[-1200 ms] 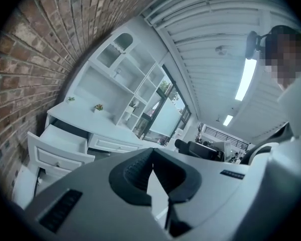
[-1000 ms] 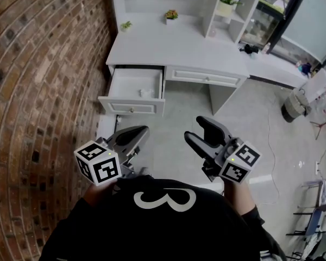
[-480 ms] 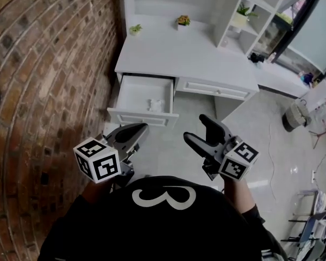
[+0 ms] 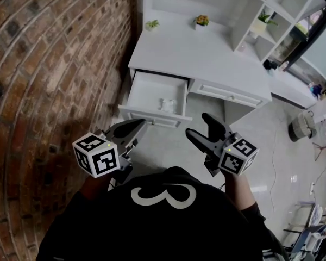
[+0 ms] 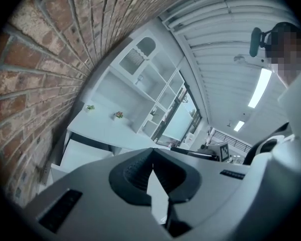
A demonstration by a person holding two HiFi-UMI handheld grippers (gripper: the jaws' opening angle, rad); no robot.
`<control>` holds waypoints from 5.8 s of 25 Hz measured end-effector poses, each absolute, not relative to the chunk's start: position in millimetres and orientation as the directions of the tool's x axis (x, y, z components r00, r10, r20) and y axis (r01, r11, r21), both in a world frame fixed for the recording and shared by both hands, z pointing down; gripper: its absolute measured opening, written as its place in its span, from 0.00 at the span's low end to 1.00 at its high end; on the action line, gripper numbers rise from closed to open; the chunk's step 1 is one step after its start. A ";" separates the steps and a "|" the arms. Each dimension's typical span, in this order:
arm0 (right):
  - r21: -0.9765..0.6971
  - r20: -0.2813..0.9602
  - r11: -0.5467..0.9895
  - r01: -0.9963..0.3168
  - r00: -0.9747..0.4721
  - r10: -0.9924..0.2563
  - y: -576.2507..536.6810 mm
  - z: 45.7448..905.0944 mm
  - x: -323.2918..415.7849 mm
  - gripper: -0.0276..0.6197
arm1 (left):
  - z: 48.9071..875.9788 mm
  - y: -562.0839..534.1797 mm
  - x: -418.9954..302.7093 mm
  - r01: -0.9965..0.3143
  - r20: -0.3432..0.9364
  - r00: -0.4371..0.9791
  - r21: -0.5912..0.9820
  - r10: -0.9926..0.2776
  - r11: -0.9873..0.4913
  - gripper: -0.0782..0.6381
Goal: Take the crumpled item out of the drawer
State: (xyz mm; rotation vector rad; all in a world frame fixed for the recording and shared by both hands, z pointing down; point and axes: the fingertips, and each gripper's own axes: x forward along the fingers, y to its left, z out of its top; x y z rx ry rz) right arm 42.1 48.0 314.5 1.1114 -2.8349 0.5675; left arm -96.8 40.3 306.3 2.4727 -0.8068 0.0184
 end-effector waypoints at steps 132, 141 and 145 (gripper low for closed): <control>-0.574 0.477 0.609 -0.547 -0.828 -0.294 -247.2 512.9 4.1 0.24 | 430.4 -244.2 -85.1 -0.677 0.433 0.726 0.583 -0.533 -0.449 0.11; -0.538 0.247 0.720 -0.438 -0.899 -0.362 -240.7 420.2 14.7 0.24 | 399.9 -241.4 -65.0 -0.626 0.382 0.775 0.574 -0.504 -0.527 0.11; -0.512 0.181 0.752 -0.415 -0.908 -0.377 -234.4 389.8 19.8 0.24 | 386.5 -241.6 -59.6 -0.609 0.361 0.789 0.564 -0.497 -0.558 0.11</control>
